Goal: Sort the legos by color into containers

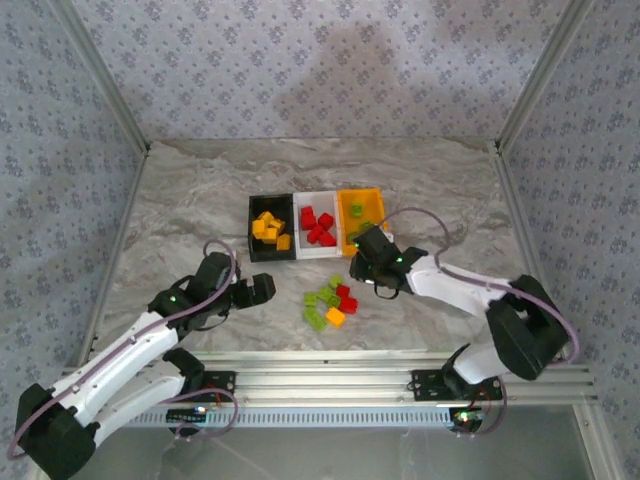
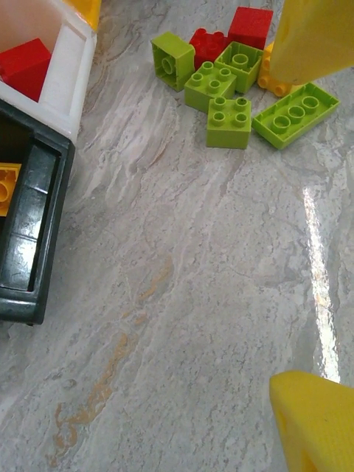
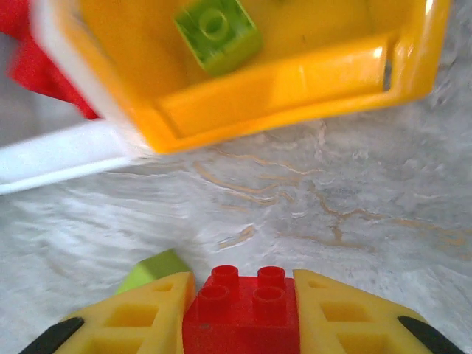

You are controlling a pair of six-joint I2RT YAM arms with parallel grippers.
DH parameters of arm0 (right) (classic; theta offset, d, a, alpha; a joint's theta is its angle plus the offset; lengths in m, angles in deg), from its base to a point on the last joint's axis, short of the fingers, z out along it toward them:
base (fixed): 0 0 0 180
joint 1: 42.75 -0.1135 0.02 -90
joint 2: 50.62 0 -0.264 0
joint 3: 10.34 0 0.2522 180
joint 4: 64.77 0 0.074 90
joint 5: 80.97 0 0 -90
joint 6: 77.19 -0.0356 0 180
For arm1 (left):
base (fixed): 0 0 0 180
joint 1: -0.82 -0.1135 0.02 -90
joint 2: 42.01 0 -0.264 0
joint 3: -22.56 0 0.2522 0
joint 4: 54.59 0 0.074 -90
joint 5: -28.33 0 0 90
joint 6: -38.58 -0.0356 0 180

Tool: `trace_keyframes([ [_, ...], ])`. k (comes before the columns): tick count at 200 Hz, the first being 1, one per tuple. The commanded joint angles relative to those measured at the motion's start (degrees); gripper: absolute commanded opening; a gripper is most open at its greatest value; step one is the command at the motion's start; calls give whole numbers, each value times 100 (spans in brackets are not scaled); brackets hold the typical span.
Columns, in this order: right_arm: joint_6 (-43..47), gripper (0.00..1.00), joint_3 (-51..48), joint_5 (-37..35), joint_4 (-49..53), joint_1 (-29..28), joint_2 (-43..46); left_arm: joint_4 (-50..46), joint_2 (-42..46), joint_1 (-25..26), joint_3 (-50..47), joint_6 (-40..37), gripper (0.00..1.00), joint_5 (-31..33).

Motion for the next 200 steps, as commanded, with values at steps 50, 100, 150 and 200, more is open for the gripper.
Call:
trace_keyframes([
  [50, 981, 33, 2292, 16, 533, 729, -1501, 213, -223, -28, 79, -19, 99, -229],
  [100, 1027, 34, 3228, -42, 667, 1075, -2676, 198, -213, -26, 50, 3, 99, -308],
  [150, 1347, 31, 3007, -177, 358, 851, -2189, 191, -152, -30, 45, -67, 100, -292],
  [200, 1662, 33, 3444, 484, 345, 373, -2562, 265, -255, -41, -9, -70, 100, -291],
])
